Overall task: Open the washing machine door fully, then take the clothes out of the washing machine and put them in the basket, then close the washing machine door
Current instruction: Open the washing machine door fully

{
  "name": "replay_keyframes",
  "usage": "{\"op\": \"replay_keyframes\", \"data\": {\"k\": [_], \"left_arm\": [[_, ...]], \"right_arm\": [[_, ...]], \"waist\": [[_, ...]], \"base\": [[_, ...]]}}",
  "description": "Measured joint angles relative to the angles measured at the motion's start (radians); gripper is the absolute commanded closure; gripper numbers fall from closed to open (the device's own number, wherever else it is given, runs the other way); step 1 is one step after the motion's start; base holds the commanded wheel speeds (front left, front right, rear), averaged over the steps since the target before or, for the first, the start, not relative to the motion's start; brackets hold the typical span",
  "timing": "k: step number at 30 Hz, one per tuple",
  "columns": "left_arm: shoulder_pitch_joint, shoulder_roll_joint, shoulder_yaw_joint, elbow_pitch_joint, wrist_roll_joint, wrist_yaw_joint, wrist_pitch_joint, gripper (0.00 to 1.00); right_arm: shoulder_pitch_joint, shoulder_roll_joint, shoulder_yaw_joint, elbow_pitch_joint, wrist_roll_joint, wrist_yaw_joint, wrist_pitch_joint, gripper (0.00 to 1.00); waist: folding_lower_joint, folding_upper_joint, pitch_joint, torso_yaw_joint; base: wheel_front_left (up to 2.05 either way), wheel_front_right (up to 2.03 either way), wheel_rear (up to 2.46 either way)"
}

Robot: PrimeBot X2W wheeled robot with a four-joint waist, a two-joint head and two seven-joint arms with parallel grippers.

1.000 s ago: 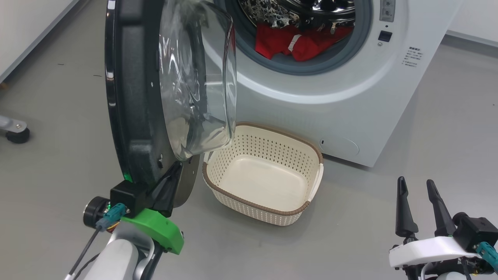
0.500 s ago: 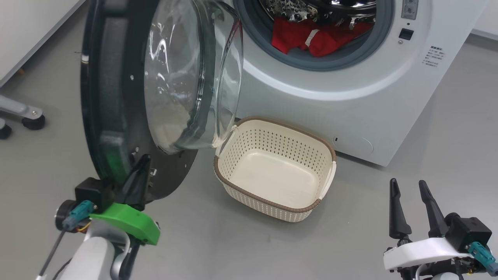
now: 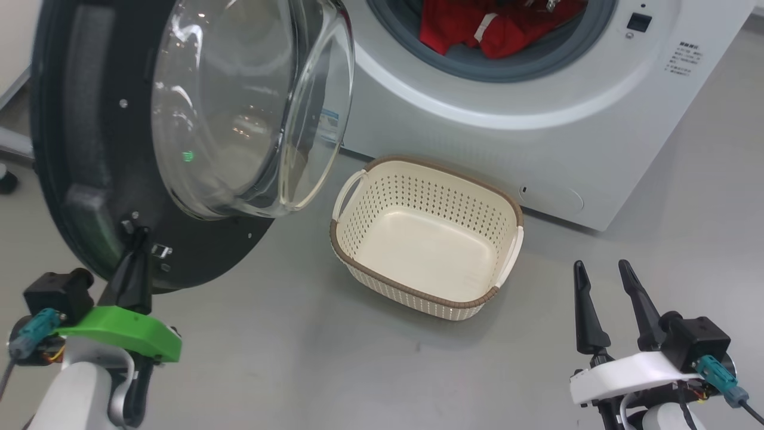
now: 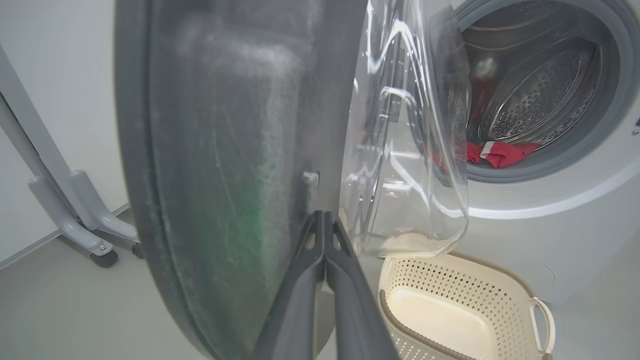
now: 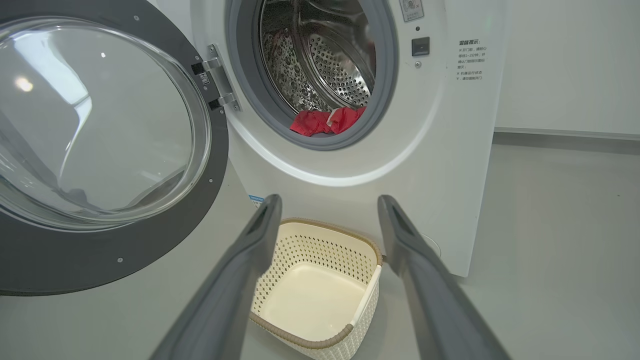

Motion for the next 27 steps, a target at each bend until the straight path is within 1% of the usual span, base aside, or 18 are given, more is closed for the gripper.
{"op": "replay_keyframes", "data": {"k": [4, 8, 16, 20, 21, 27], "left_arm": [[-0.003, 0.019, 0.029, 0.002, -0.010, 0.000, -0.006, 1.00], [-0.025, 0.026, 0.043, 0.007, -0.019, 0.000, -0.009, 1.00], [-0.058, 0.063, 0.115, 0.032, -0.068, -0.001, -0.010, 1.00], [-0.086, 0.096, 0.169, 0.064, -0.092, -0.001, -0.010, 1.00], [-0.086, 0.096, 0.169, 0.064, -0.092, -0.001, -0.010, 1.00], [-0.119, 0.136, 0.208, 0.108, -0.121, -0.002, -0.013, 1.00]], "right_arm": [[-0.020, 0.000, 0.009, -0.001, -0.007, 0.000, 0.008, 0.00], [-0.027, -0.001, 0.020, -0.001, -0.021, 0.000, 0.015, 0.00], [-0.065, -0.001, 0.027, -0.013, -0.034, -0.004, 0.021, 0.00], [-0.082, -0.007, 0.023, -0.019, -0.048, -0.012, 0.027, 0.00], [-0.082, -0.007, 0.023, -0.019, -0.048, -0.012, 0.027, 0.00], [-0.112, -0.018, 0.019, -0.030, -0.058, -0.015, 0.034, 0.00]], "waist": [[0.0000, 0.0000, 0.034, -0.010], [0.0000, 0.0000, 0.063, -0.019], [0.0000, 0.0000, 0.120, -0.039], [0.0000, 0.0000, 0.162, -0.053], [0.0000, 0.0000, 0.162, -0.053], [0.0000, 0.0000, 0.208, -0.068]], "base": [[0.00, 0.00, 0.00], [0.00, 0.00, 0.00], [0.00, 0.00, 0.00], [0.00, 0.00, 0.00], [0.00, 0.00, 0.00], [0.00, 0.00, 0.00]]}}
